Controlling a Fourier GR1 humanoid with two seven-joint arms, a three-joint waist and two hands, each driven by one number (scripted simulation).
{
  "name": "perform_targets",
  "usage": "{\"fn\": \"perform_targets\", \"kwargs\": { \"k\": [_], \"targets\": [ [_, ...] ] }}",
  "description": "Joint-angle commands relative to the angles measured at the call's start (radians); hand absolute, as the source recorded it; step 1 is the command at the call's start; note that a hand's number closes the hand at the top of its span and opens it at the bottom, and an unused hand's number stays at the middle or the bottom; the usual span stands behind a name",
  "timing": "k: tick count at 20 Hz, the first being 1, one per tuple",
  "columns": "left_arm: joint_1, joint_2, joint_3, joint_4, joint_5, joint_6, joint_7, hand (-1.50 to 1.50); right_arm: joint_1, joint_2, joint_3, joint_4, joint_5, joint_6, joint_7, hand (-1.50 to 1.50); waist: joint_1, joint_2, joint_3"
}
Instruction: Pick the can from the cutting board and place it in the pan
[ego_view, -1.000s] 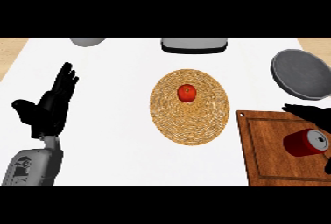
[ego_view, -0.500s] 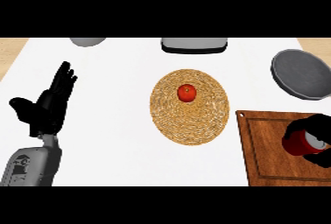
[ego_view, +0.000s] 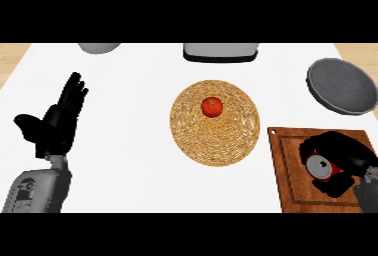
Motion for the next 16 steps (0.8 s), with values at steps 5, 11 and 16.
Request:
{"fn": "perform_targets", "kwargs": {
  "k": [5, 11, 16],
  "targets": [
    [-0.012, -0.024, -0.021, 0.022, -0.019, 0.014, 0.001, 0.0, 0.136, 0.331, 0.12, -0.283, 0.068, 0.006, 0.387, 1.5, -0.013, 0.006, 0.013],
    [0.019, 0.022, 0.022, -0.048, 0.028, -0.023, 0.035, 0.0, 0.078, 0.368, 0.073, -0.463, 0.099, -0.199, 0.408, 1.5, -0.005, 0.002, 0.014],
    [0.021, 0.002, 0.006, -0.041, 0.014, -0.011, 0.03, 0.0, 0.1, 0.379, -0.052, -0.614, -0.013, -0.203, 0.411, 1.5, -0.007, 0.006, 0.014]
  ]
}}
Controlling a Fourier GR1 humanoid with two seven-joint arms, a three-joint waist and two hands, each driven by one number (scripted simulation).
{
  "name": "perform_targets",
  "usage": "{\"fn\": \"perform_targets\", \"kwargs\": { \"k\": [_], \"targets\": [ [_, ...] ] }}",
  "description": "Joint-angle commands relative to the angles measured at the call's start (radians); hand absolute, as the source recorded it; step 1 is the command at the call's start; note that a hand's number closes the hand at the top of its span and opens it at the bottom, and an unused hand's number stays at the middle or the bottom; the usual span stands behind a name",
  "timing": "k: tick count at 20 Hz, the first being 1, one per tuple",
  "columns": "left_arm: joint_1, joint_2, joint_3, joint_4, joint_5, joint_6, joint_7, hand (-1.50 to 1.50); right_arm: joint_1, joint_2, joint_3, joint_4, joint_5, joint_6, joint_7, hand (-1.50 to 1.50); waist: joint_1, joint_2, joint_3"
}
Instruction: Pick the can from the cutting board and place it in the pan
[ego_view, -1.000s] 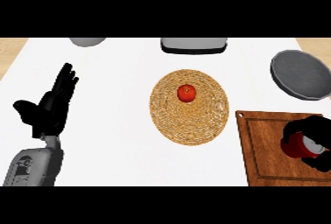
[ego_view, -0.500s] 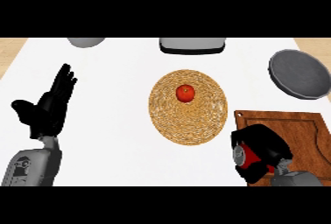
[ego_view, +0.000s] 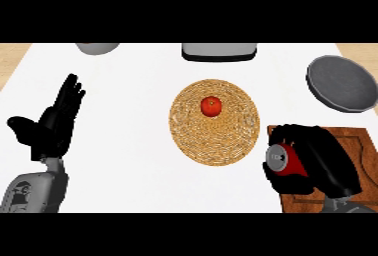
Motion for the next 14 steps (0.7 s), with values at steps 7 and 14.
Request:
{"fn": "perform_targets", "kwargs": {
  "k": [7, 14],
  "targets": [
    [-0.004, 0.0, -0.013, -0.041, 0.0, -0.01, 0.037, 0.0, -0.213, 0.057, -0.276, -0.015, -0.225, 0.001, 0.097, 1.5, 0.014, 0.005, 0.001],
    [-0.007, -0.019, -0.023, 0.004, -0.018, -0.002, -0.009, 0.0, -0.395, -0.105, -0.576, 0.358, -0.441, -0.056, -0.037, 1.5, 0.022, 0.01, 0.002]
  ]
}}
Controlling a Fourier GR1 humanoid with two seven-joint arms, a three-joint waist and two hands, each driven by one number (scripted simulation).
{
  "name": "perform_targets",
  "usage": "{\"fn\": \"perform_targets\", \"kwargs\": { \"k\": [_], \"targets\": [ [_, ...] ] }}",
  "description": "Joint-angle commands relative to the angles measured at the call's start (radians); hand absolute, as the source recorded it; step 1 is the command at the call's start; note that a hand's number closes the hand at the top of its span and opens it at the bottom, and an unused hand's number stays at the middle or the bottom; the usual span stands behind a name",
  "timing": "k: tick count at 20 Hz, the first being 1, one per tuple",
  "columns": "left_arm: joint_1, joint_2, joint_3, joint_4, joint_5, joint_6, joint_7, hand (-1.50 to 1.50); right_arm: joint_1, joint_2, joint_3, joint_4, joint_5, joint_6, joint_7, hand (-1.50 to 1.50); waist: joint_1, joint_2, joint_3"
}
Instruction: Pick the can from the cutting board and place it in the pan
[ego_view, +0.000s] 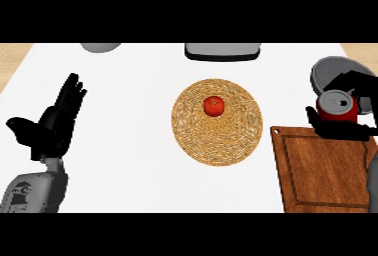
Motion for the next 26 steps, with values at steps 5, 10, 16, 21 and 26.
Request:
{"fn": "perform_targets", "kwargs": {
  "k": [5, 10, 16, 21, 26],
  "targets": [
    [-0.025, 0.003, 0.011, 0.008, 0.017, -0.013, 0.008, 0.0, -0.251, -0.265, -0.183, 0.519, -0.013, -0.131, -0.159, 1.5, 0.018, 0.005, 0.0],
    [-0.044, -0.013, -0.01, -0.009, -0.001, 0.006, 0.025, 0.0, -0.238, -0.334, -0.192, 0.816, 0.097, -0.391, -0.396, 1.5, 0.042, 0.018, 0.003],
    [-0.083, -0.036, -0.05, 0.02, -0.017, -0.001, 0.022, 0.0, -0.38, -0.441, -0.223, 1.114, 0.138, -0.508, -0.445, 1.5, 0.07, 0.033, 0.005],
    [-0.06, -0.037, -0.038, 0.023, -0.012, -0.002, -0.023, 0.0, -0.39, -0.473, -0.277, 1.258, 0.105, -0.561, -0.526, 1.5, 0.084, 0.041, 0.008],
    [-0.086, -0.026, -0.041, 0.027, -0.009, -0.015, 0.003, 0.0, -0.427, -0.475, -0.291, 1.39, 0.09, -0.494, -0.521, -1.5, 0.097, 0.046, 0.009]
  ]
}}
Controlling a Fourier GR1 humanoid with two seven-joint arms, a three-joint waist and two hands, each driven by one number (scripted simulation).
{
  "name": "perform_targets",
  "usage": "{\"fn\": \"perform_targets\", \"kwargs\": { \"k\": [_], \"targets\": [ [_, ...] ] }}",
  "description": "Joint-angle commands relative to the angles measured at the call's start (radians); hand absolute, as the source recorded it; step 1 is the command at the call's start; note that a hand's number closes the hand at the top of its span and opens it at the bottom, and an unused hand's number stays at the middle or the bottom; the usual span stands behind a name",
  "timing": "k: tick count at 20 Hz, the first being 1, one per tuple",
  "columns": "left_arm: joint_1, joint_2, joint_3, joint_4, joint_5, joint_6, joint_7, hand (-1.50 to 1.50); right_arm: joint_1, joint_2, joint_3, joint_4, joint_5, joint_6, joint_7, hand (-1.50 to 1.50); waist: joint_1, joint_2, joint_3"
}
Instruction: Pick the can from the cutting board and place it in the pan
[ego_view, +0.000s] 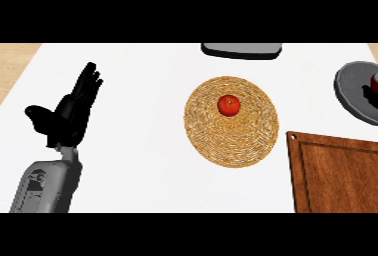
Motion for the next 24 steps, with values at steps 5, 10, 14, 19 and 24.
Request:
{"fn": "perform_targets", "kwargs": {
  "k": [5, 10, 14, 19, 24],
  "targets": [
    [0.009, 0.002, 0.007, 0.017, 0.003, -0.006, -0.025, 0.0, -0.026, -0.036, -0.041, 0.208, -0.059, 0.261, -0.046, -1.5, 0.002, 0.002, 0.001],
    [-0.023, -0.005, 0.006, 0.009, -0.002, 0.011, -0.004, 0.0, -0.009, -0.042, -0.062, 0.22, -0.072, 0.222, -0.139, -1.5, -0.005, 0.002, 0.004],
    [0.013, -0.002, 0.009, 0.023, -0.008, 0.008, -0.052, 0.0, -0.029, -0.046, -0.149, 0.222, -0.164, 0.235, -0.214, -1.5, -0.016, -0.003, 0.002],
    [0.028, -0.013, 0.006, 0.012, -0.014, 0.022, -0.04, 0.0, -0.012, -0.127, -0.25, 0.26, -0.271, 0.377, -0.26, -1.5, -0.034, -0.011, 0.002],
    [0.025, 0.012, 0.027, 0.003, -0.009, 0.022, 0.002, 0.0, 0.067, -0.231, -0.271, 0.297, -0.314, 0.668, -0.327, -1.5, -0.064, -0.026, -0.001]
  ]
}}
